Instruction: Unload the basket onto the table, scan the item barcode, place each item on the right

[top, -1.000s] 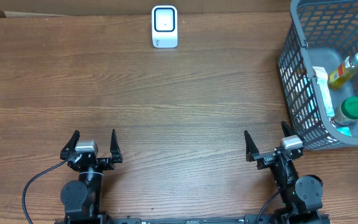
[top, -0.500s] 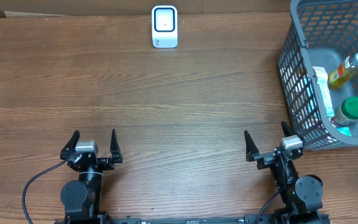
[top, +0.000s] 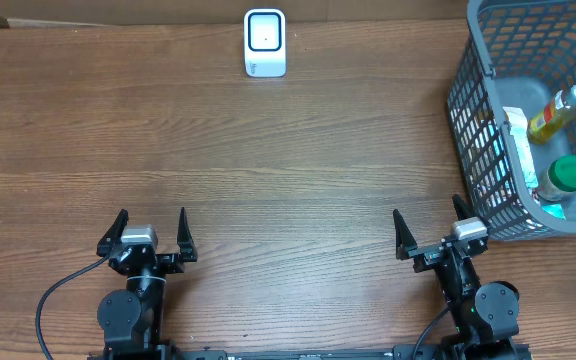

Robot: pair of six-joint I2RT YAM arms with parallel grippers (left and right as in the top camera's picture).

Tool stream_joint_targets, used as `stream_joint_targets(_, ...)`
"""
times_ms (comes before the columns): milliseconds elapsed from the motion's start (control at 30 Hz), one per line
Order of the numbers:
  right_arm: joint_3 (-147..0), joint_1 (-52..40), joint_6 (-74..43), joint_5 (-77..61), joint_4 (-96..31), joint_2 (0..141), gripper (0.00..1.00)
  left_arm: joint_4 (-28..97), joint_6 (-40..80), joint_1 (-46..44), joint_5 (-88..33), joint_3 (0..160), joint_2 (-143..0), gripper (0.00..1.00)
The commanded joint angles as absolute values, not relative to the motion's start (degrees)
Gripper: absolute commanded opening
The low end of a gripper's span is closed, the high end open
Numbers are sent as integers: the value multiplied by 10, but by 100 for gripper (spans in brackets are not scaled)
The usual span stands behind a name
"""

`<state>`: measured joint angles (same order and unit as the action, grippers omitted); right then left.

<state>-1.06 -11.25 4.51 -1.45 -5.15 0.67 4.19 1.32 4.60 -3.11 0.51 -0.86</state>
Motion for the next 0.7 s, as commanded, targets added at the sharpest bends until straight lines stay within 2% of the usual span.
stream_joint_targets(0, -5, -112, 46, -8, -48, 2, 100, 43, 13, 49, -25, 3, -3, 99)
stream_joint_targets(667, -6, -112, 21, -33, -36, 2, 100, 43, 13, 49, -25, 3, -3, 100)
